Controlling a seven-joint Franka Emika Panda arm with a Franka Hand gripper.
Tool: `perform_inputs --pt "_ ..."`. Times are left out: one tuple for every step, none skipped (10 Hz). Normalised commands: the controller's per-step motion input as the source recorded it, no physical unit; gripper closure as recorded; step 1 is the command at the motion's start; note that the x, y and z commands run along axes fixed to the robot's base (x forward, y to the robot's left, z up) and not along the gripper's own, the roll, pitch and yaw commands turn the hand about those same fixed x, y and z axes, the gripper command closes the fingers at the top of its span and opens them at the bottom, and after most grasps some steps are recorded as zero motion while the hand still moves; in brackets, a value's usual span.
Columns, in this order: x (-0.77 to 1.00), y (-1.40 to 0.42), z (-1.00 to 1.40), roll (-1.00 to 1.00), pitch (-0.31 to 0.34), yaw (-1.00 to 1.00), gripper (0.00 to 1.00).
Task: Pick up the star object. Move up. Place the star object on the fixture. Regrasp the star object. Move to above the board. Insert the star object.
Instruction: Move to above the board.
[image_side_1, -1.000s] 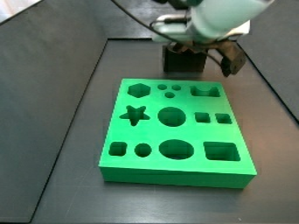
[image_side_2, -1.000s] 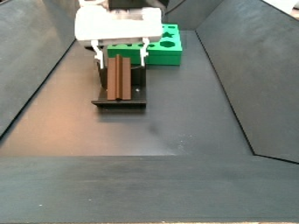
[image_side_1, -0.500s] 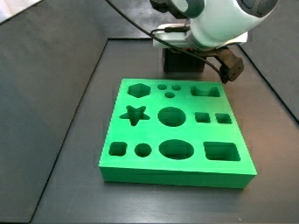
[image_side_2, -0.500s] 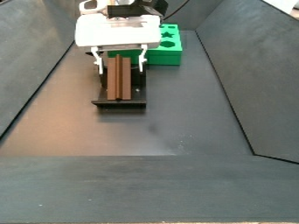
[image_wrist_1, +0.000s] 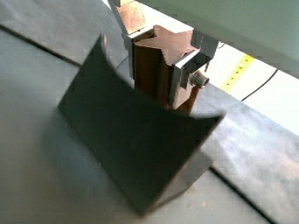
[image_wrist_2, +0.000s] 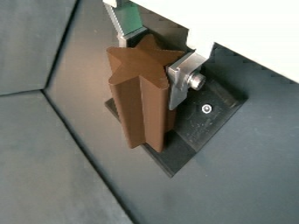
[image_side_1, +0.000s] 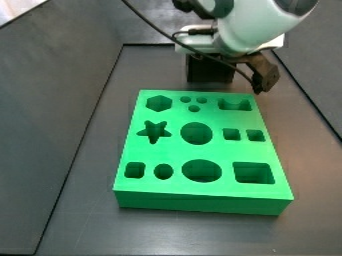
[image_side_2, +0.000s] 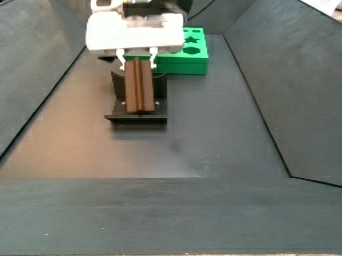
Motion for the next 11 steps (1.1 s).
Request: perform_inputs --pt "-0.16 -0.08 1.00 -0.12 -0.051 -0.03 1.00" --pt "-0.16 -0.08 1.00 -0.12 -0.041 -0.04 1.00" --pt "-0.15 -0.07 1.00 -0.12 -0.021 -0.06 1.00" --pt "-0.15 -0.07 1.00 -0.11 -0.010 -0.06 1.00" --pt "-0.15 -0.06 1.00 -0.10 0.012 -0.06 1.00" --pt "-0.14 -0.06 1.00 -0.09 0.024 -0.06 1.00" --pt "-0.14 -0.06 1.00 -0.08 0.039 -0.04 1.00" --pt "-0.14 -0.06 1.00 -0.07 0.052 -0.03 1.00" --pt "-0.13 -0.05 1.00 -0.06 0.066 -0.02 1.00" --pt "-0.13 -0.05 1.00 -0.05 0.072 -0.01 1.00" --pt "-0.12 -0.05 1.00 -0.05 0.075 0.01 1.00"
